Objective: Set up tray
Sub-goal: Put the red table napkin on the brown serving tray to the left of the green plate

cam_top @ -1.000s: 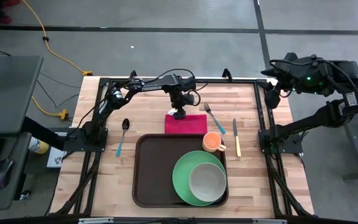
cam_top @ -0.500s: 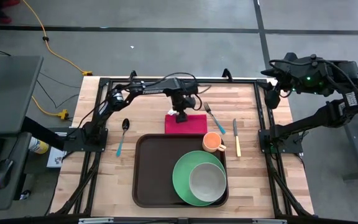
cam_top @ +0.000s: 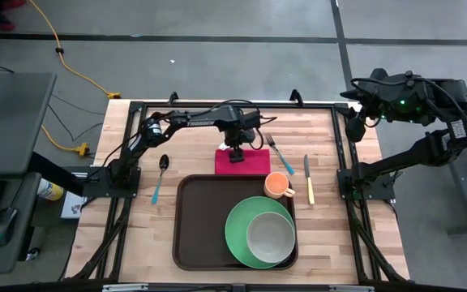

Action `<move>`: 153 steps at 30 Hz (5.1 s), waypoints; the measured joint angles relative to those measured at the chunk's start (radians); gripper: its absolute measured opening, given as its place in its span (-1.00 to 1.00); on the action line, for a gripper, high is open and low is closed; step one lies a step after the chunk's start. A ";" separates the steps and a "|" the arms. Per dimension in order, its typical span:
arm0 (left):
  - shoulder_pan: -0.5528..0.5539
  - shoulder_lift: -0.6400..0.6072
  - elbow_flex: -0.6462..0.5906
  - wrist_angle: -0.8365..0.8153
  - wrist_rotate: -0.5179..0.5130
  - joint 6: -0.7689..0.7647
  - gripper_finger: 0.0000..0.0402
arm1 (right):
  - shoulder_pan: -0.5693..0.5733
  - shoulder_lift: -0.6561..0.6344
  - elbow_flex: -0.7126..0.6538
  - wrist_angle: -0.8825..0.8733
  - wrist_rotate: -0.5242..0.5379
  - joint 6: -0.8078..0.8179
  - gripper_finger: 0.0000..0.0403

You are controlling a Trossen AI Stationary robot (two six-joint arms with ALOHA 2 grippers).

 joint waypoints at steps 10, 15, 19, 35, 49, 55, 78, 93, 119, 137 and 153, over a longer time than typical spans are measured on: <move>0.001 0.044 0.000 -0.014 0.044 -0.036 0.57 | 0.000 0.000 0.000 0.000 0.000 0.000 -0.05; -0.001 0.051 0.001 -0.008 0.042 -0.039 0.57 | 0.000 0.000 0.000 0.000 -0.012 0.000 -0.05; 0.003 0.053 -0.001 0.001 0.078 -0.040 0.57 | 0.000 0.000 0.000 0.000 -0.019 0.000 -0.05; 0.008 0.068 -0.003 0.015 0.128 -0.007 0.15 | 0.000 0.000 0.000 0.000 -0.042 0.001 -0.05; -0.044 0.112 0.000 0.028 0.056 -0.006 0.08 | 0.000 0.000 0.000 0.000 -0.055 0.001 -0.05; -0.041 0.113 -0.001 0.042 0.069 -0.005 -0.09 | 0.000 0.000 0.000 0.000 -0.057 0.001 -0.05; -0.038 0.129 0.003 0.069 0.109 0.055 -0.92 | 0.000 0.000 0.000 0.000 -0.094 0.001 -0.05; -0.006 0.088 0.073 -0.033 0.152 0.118 -0.93 | 0.000 0.000 0.000 0.000 -0.097 0.000 -0.05; -0.014 -0.171 0.077 -0.229 0.017 0.208 -0.93 | 0.000 -0.002 0.000 0.000 -0.090 -0.006 -0.05; -0.052 -0.373 0.080 -0.504 0.082 0.703 -0.93 | 0.000 -0.002 0.000 0.000 -0.090 -0.007 -0.05; -0.357 -0.376 0.078 -0.502 0.126 0.988 -0.93 | 0.000 -0.002 0.000 0.000 -0.090 0.000 -0.05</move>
